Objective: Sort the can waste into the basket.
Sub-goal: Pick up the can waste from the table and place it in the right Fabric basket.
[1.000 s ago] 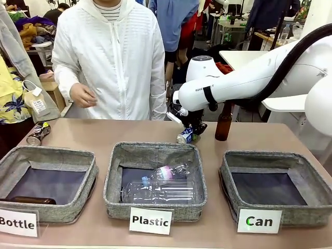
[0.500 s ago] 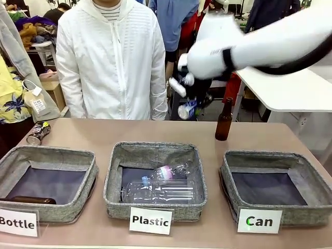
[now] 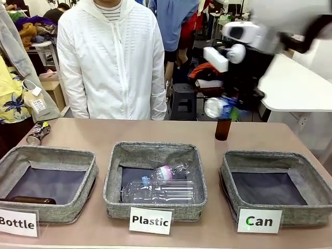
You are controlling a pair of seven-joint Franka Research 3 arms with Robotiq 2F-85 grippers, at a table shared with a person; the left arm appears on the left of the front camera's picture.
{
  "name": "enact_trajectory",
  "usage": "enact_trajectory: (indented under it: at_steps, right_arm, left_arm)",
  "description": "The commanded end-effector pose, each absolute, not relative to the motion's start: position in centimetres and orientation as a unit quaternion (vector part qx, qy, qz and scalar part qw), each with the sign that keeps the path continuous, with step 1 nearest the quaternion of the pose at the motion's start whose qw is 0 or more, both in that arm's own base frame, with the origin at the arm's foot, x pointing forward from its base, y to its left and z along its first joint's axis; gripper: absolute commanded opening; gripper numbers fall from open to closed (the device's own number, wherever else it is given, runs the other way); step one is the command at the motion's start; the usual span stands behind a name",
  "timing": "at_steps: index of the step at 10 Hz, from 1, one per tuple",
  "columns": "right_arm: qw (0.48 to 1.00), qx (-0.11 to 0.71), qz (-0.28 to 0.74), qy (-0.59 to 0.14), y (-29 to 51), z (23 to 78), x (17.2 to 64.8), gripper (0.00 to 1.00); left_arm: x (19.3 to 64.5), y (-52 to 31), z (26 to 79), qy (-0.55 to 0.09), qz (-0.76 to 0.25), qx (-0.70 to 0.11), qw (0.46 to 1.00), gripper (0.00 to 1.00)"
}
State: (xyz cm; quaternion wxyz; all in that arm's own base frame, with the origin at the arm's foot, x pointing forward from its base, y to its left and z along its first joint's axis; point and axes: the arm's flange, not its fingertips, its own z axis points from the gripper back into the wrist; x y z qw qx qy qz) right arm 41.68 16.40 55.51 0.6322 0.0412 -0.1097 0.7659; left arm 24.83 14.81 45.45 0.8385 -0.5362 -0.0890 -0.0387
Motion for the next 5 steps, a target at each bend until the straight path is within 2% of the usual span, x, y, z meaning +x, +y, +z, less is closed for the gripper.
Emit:
enact_trajectory:
  at_steps: [1,3,5]
  right_arm:
    - [0.742,0.057,0.651,-0.149,11.6,52.5,38.6,0.0]
    - [0.836,0.107,0.527,-0.107,6.0,49.0,36.9,0.0]
    - [0.868,0.108,0.481,-0.06,4.5,47.0,35.8,0.0]
  left_arm:
    - [24.7,12.9,44.3,-0.087,-0.065,-0.537,0.836,1.0]
    - [25.4,10.7,43.4,-0.084,-0.084,-0.553,0.825,1.0]
    - [25.4,8.9,42.5,-0.113,-0.079,-0.546,0.827,1.0]
